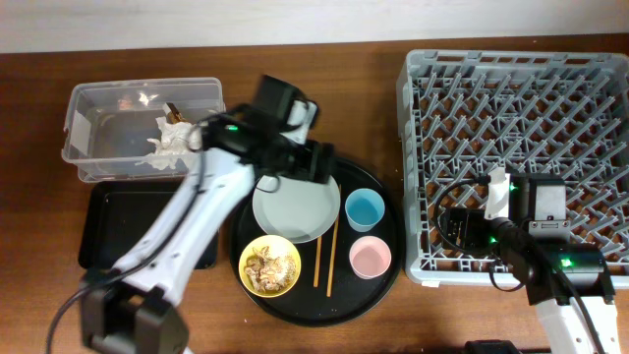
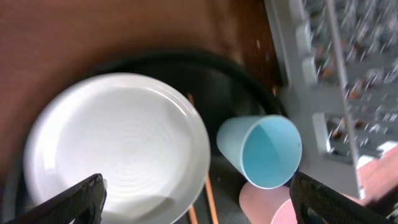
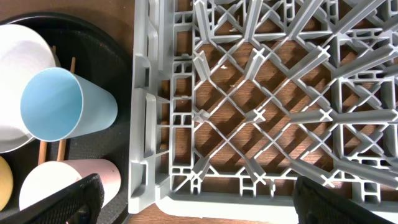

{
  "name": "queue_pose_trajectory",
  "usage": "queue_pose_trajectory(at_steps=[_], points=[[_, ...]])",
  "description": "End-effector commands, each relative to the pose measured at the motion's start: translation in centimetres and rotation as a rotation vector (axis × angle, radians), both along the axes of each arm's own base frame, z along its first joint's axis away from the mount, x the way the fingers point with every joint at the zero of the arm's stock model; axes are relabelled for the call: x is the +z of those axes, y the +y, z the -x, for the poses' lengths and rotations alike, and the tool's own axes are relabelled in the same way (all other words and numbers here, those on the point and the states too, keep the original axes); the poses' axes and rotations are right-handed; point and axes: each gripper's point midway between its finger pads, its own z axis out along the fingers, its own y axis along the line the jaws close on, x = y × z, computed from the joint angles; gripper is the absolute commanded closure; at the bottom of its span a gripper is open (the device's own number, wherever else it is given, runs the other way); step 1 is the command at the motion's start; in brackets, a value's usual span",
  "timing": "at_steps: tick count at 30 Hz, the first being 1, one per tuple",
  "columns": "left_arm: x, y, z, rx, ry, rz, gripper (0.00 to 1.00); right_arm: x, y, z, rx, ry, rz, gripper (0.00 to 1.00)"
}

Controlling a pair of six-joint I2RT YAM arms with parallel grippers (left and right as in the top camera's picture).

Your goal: Sort waste into correct bins and load items into the dishwasher rack

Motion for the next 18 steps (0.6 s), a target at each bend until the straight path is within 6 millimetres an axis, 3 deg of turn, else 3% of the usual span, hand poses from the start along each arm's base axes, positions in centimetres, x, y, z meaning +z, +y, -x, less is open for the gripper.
queue_pose_trajectory(at_steps=[1,4,8,10,12,13,14,16,18], points=[[-3.2,-2.9,1.6,-0.073,0.07,-0.04,0.06,0.8,0.0,-0.2,0.001,-0.019,0.004,0.02],[-6.0,-4.6,2.9,-0.123,0.128,-0.079,0.1,0.8,0.0,-0.2,0.001,-0.019,0.004,0.02],[-9.7,-5.0,3.6,-0.135,0.185,-0.158,0.32,0.8,0.0,-0.2,0.001,-0.019,0.004,0.02],[-11.4,-5.2,3.8,-0.138,0.216,-0.178,0.52,0.8,0.0,-0.2,0.001,-0.019,0.004,0.02],[-11.6,-5.4,3.5,-0.138,0.208,-0.173,0.85,0.8,0.0,-0.2,0.001,-0.019,0.004,0.02],[-11.5,-5.5,3.4,-0.138,0.202,-0.168,0.94,0.8,0.0,-0.2,0.001,-0.019,0.004,0.02],[-11.5,-5.6,3.3,-0.138,0.198,-0.165,1.0,0.8,0.0,-0.2,0.001,-0.019,0.004,0.02],[-11.0,-5.3,2.6,-0.123,0.192,-0.159,1.0,0.8,0.0,-0.2,0.0,-0.019,0.006,0.02],[-9.3,-4.5,1.6,-0.092,0.197,-0.118,1.0,0.8,-0.1,-0.2,-0.004,-0.02,0.01,0.02]])
